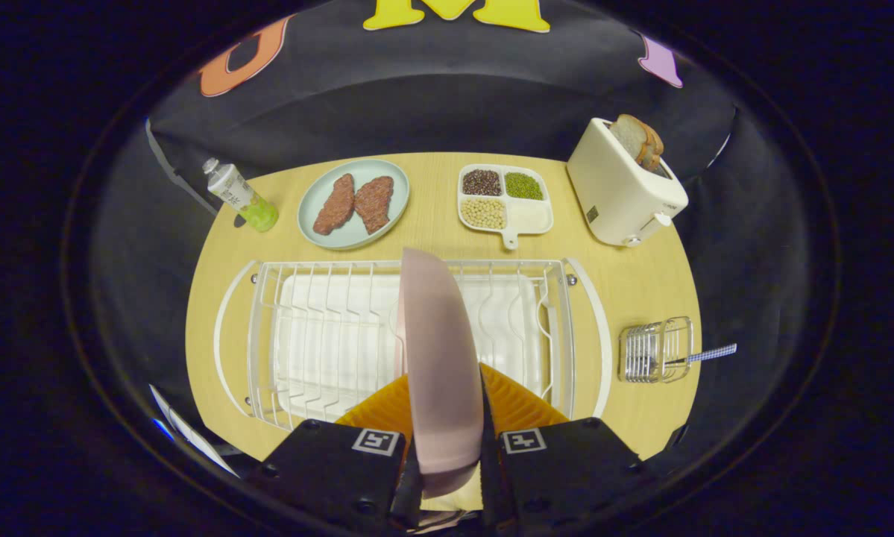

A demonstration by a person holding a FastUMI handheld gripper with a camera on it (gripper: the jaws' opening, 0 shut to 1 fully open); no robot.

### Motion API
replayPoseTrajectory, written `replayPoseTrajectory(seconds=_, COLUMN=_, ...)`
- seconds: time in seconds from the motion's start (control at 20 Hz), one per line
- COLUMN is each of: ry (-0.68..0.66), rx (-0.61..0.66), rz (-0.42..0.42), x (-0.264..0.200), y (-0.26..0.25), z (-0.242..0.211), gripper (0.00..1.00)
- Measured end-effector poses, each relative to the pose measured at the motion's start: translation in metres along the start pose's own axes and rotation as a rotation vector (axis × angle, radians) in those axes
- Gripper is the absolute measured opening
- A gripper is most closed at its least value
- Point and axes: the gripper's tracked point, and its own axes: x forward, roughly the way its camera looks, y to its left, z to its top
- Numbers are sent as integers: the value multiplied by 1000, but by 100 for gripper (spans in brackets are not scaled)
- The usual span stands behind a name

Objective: Take the plate from the dish rack, then take the spoon from the basket and place it into the plate.

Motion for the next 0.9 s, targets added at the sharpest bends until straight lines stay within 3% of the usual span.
replayPoseTrajectory(seconds=0.4, ry=-46, rx=-58, rz=-107, x=-14, y=-7, z=12, gripper=35)
replayPoseTrajectory(seconds=0.6, ry=-94, rx=-57, rz=-85, x=-37, y=-14, z=14, gripper=33)
replayPoseTrajectory(seconds=0.9, ry=-142, rx=23, rz=142, x=-62, y=-21, z=-36, gripper=33)
